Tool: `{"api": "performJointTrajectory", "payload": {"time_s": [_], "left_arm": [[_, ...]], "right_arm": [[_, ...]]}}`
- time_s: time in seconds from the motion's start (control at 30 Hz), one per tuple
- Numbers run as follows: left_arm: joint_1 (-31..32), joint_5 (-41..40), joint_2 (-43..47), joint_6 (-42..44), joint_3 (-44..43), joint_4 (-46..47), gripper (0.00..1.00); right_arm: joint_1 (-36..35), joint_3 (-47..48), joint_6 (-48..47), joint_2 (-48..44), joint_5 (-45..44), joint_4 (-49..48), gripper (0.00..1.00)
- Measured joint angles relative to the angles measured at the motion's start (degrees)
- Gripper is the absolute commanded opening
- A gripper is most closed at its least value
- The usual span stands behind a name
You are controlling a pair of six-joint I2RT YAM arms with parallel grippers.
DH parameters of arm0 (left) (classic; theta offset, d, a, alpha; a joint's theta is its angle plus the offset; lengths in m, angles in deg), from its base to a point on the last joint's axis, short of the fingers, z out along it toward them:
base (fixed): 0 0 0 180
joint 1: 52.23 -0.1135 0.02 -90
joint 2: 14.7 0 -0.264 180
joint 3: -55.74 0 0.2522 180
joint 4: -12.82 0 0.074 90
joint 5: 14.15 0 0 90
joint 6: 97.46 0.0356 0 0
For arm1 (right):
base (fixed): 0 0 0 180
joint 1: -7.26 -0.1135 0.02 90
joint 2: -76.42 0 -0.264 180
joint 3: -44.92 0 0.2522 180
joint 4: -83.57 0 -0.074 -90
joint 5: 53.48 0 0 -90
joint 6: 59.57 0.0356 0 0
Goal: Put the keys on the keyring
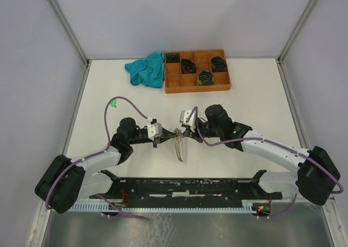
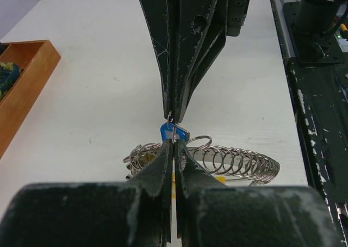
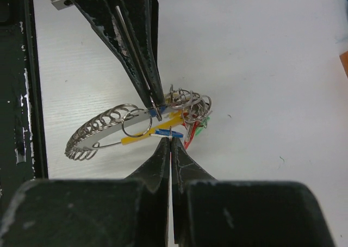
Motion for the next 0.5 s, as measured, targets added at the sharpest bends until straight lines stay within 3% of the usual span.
{"api": "performJointTrajectory", "payload": {"time_s": [0.5], "left_arm": [[0.0, 4.11, -0.44, 4.2, -0.7, -3.21, 0.03]], "right_arm": [[-3.39, -0.26, -3.41, -2.12, -1.99, 0.85, 0.01]]}}
